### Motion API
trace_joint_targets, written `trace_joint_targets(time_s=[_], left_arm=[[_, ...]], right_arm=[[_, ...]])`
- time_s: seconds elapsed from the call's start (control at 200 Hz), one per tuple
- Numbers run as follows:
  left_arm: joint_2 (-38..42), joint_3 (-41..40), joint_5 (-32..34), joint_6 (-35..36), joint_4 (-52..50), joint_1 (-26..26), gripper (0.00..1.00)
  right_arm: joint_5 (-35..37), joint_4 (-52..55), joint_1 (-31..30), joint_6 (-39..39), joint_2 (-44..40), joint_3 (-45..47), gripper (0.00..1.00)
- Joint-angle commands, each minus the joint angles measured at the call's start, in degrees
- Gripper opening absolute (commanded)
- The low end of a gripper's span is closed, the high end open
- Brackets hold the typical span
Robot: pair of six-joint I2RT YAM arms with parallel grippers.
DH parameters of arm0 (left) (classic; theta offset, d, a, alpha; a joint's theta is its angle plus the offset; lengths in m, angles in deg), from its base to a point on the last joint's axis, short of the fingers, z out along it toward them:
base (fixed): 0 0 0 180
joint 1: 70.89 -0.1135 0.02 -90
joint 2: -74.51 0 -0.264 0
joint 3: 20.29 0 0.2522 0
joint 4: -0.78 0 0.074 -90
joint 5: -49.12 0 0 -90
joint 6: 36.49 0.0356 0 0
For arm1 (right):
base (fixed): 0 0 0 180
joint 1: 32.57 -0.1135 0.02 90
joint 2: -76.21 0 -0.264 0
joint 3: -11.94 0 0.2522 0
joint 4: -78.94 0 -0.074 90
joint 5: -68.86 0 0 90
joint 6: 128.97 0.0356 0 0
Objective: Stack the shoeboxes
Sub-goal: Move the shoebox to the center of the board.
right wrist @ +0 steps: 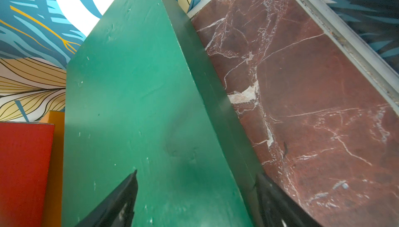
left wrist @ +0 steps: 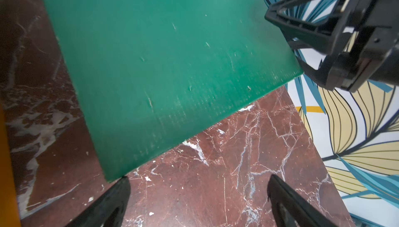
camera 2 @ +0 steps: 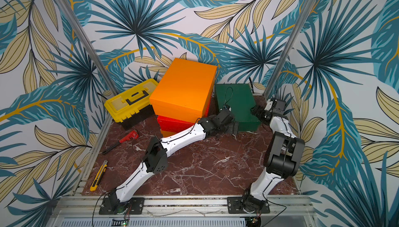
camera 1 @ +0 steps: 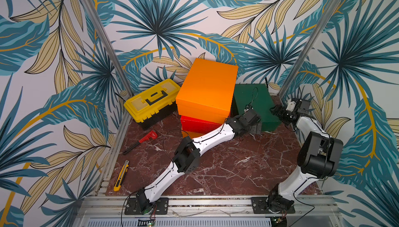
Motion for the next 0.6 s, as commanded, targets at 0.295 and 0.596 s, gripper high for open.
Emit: trace_joint_targets(time_s=[0.295,0.596], left_arm=[[3.52,-4.25,9.80,0.33,2.20,-0.24,1.00],[3.61,-4.25,13.53,2.53,5.89,-0.33,1.00]], right_arm=[[0.05,-2.09,0.27,2.15,-0.50,1.91,0.85],[-0.27,-2.67,0.27,2.06,-0.77,1.77,0.85]])
